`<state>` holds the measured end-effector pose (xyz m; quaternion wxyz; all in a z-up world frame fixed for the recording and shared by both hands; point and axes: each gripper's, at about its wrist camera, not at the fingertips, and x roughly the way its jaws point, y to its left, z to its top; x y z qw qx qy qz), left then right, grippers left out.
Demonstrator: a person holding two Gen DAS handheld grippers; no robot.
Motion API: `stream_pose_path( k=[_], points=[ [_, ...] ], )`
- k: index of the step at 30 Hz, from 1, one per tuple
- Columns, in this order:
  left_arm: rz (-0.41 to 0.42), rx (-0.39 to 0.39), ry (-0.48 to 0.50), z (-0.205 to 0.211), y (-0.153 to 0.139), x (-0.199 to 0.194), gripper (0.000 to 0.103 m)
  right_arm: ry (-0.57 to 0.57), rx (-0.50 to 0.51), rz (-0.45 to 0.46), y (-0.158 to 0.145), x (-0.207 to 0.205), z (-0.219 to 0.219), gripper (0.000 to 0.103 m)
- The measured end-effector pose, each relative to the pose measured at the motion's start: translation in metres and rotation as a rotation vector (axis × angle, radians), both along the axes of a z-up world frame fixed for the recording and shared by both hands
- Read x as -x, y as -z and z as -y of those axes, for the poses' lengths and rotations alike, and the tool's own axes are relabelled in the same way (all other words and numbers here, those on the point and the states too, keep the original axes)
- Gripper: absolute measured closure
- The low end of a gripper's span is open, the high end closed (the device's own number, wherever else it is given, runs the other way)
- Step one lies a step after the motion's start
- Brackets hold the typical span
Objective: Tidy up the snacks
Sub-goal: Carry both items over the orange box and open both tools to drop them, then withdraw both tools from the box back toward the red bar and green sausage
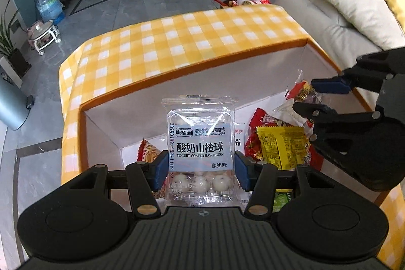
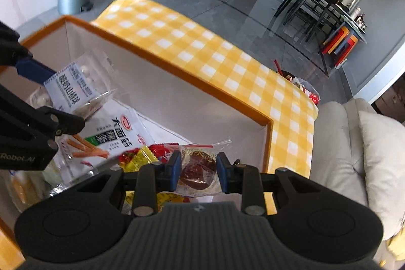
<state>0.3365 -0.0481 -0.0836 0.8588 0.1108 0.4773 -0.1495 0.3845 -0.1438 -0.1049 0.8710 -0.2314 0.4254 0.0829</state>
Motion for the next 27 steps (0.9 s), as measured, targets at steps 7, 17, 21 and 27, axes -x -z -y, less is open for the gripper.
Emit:
stream_pose_path(
  k=[7,17,21,27],
  points=[
    [-0.025,-0.054,0.021,0.005,0.012,-0.006,0.041,-0.024,0.055,-0.032,0.015,-0.002,-0.002,0.075],
    [-0.059,-0.1,0.025,0.012,0.02,-0.007,0.037,-0.037,0.093,-0.065,0.028,-0.001,0.002,0.075],
    [-0.064,-0.113,0.024,0.014,0.02,-0.007,0.036,-0.044,0.103,-0.073,0.027,0.0,0.001,0.075],
    [-0.052,-0.128,0.041,0.014,0.017,-0.003,0.03,-0.066,0.097,-0.069,0.023,0.004,0.003,0.055]
  ],
)
